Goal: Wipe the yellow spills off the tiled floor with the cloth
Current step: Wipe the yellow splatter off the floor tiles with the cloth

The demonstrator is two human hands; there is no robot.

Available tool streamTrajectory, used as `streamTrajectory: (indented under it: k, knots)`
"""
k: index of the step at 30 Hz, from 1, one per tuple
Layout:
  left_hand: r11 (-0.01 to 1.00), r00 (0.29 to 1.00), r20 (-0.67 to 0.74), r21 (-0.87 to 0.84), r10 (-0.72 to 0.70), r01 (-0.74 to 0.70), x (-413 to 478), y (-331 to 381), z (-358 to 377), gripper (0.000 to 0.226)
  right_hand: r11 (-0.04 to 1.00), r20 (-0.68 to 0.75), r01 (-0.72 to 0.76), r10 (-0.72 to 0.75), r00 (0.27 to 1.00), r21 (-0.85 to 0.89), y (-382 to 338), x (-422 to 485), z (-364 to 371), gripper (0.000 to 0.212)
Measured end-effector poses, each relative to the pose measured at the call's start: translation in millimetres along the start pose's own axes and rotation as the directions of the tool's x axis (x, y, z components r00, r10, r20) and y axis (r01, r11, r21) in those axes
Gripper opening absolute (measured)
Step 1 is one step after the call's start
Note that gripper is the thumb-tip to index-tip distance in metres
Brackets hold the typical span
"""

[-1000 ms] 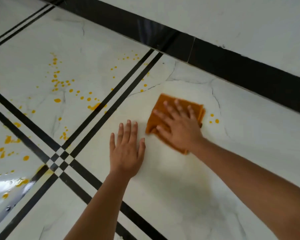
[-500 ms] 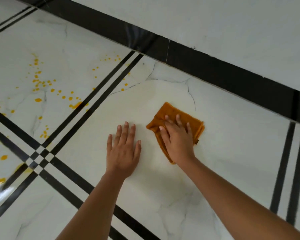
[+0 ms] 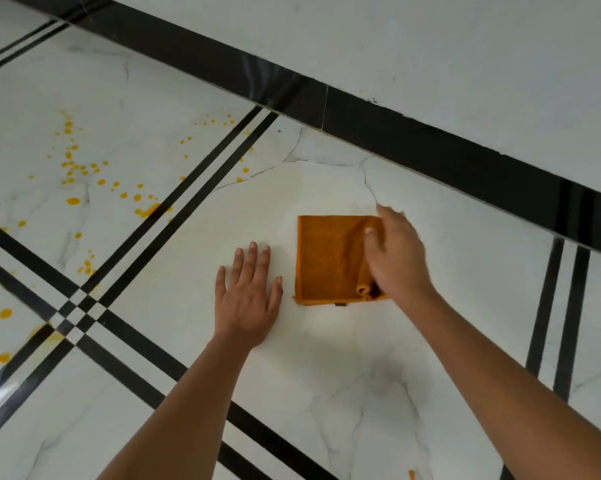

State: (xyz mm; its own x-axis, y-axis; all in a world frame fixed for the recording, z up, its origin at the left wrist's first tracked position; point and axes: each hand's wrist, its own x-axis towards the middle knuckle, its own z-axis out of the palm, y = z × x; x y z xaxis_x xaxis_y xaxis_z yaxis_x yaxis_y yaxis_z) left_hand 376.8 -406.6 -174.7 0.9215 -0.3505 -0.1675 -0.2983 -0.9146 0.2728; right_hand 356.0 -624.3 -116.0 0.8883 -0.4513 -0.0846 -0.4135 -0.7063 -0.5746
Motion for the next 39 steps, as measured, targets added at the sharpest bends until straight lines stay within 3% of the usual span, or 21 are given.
streamTrajectory:
  k: [2,4,6,9,11,13,15,17,19,22,24,26,28,30,32,34,35,37,39]
  knots:
    - [1.0,1.0,-0.004,0.016,0.0,0.0,1,-1,4,0.071,0.937,0.179,0.205,-0.159,0.971,-0.283,-7,7,31,0.059]
    - [1.0,1.0,-0.005,0.02,-0.001,0.002,-1,-2,6,0.07,0.853,0.298,0.274,-0.148,0.943,-0.444,-11,7,62,0.067]
    - [1.0,1.0,-0.014,0.005,-0.002,0.002,-5,-2,5,0.069,0.799,0.311,0.377,-0.251,0.917,-0.469,5,-15,70,0.065]
    - [0.999,1.0,-0.017,-0.034,-0.004,0.004,-20,-2,-1,0.067,0.672,0.416,0.611,-0.456,0.787,-0.418,51,-50,48,0.061]
    - [0.999,1.0,0.008,-0.033,-0.009,0.009,-33,0,-1,0.066,0.71,0.353,0.516,-0.383,0.854,-0.479,53,-16,40,0.063]
    - [1.0,0.999,0.036,-0.02,-0.012,0.013,-40,1,5,0.064,0.794,0.291,0.314,-0.181,0.939,-0.521,23,6,55,0.065]
    - [0.999,0.999,0.034,-0.021,-0.032,0.032,-44,2,8,0.064,0.81,0.273,0.341,-0.232,0.934,-0.478,5,-30,73,0.063]
    - [0.999,0.999,0.033,-0.021,-0.029,0.029,-54,0,9,0.063,0.746,0.331,0.513,-0.399,0.855,-0.424,23,-101,73,0.062]
    - [0.999,0.998,0.05,-0.009,-0.043,0.044,-70,-3,8,0.064,0.736,0.364,0.555,-0.431,0.825,-0.387,47,-121,50,0.062]
    - [0.987,0.987,0.036,-0.018,-0.159,0.16,-100,-17,8,0.065,0.796,0.22,0.375,-0.306,0.926,-0.476,27,-48,65,0.062]
    - [0.972,0.972,0.026,-0.039,-0.232,0.233,-118,-24,8,0.067,0.835,0.227,0.282,-0.194,0.954,-0.473,-14,-30,88,0.062]
    - [0.953,0.956,0.013,-0.068,-0.293,0.294,-134,-31,5,0.069,0.795,0.301,0.451,-0.349,0.887,-0.407,-33,-72,109,0.063]
    - [0.942,0.945,0.022,-0.071,-0.327,0.328,-148,-37,3,0.071,0.654,0.455,0.686,-0.529,0.716,-0.319,-15,-136,100,0.064]
    - [0.94,0.942,0.028,-0.064,-0.333,0.334,-155,-42,3,0.071,0.608,0.519,0.746,-0.56,0.646,-0.271,7,-147,80,0.065]
    - [0.943,0.945,0.024,-0.05,-0.327,0.328,-158,-48,2,0.071,0.635,0.441,0.684,-0.53,0.724,-0.36,-1,-106,88,0.065]
    - [0.94,0.942,0.023,-0.049,-0.336,0.337,-158,-53,2,0.07,0.724,0.391,0.538,-0.387,0.835,-0.431,-37,-63,105,0.066]
    - [0.933,0.934,0.01,-0.056,-0.356,0.356,-159,-57,1,0.07,0.744,0.388,0.499,-0.342,0.856,-0.444,-54,-60,116,0.066]
    - [0.908,0.91,-0.013,-0.079,-0.415,0.412,-161,-65,-1,0.071,0.764,0.375,0.517,-0.382,0.845,-0.386,-68,-90,128,0.066]
    - [0.885,0.889,-0.022,-0.101,-0.458,0.454,-168,-73,-2,0.074,0.688,0.453,0.662,-0.509,0.732,-0.297,-48,-143,120,0.065]
